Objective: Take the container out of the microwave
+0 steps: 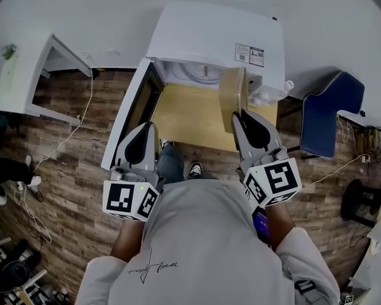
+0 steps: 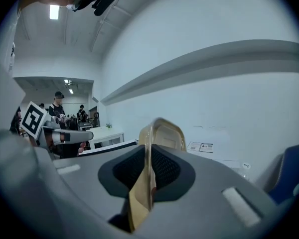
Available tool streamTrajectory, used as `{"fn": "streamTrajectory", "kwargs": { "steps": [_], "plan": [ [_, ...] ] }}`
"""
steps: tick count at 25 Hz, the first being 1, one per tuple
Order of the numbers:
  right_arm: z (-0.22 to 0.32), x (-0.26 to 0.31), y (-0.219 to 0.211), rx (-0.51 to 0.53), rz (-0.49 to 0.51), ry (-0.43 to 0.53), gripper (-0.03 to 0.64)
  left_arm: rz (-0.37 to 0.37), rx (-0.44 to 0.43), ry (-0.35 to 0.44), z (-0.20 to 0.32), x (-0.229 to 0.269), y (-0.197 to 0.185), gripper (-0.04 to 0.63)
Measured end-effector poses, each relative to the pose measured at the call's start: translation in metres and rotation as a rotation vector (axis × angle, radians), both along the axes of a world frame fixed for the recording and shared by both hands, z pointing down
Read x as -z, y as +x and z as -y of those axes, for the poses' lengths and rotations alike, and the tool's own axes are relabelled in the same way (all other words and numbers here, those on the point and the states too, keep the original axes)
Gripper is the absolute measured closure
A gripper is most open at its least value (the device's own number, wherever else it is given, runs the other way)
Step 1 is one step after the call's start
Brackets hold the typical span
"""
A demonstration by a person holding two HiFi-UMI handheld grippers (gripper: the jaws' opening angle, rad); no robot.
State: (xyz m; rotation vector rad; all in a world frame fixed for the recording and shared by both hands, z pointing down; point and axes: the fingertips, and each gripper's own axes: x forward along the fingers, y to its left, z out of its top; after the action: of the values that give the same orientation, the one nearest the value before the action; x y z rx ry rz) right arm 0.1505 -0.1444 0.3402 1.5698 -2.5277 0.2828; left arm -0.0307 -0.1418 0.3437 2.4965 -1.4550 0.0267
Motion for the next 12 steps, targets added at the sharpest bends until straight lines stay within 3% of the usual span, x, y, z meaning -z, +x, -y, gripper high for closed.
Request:
{"fn": "streamTrajectory", "kwargs": {
  "steps": [12],
  "plan": [
    [0.0003, 0.0000, 0.0078, 0.024, 0.022, 0.001, 0.563, -0.002, -0.004, 0.000, 0.0006, 0.0019, 0.0039, 0.597]
  ]
}}
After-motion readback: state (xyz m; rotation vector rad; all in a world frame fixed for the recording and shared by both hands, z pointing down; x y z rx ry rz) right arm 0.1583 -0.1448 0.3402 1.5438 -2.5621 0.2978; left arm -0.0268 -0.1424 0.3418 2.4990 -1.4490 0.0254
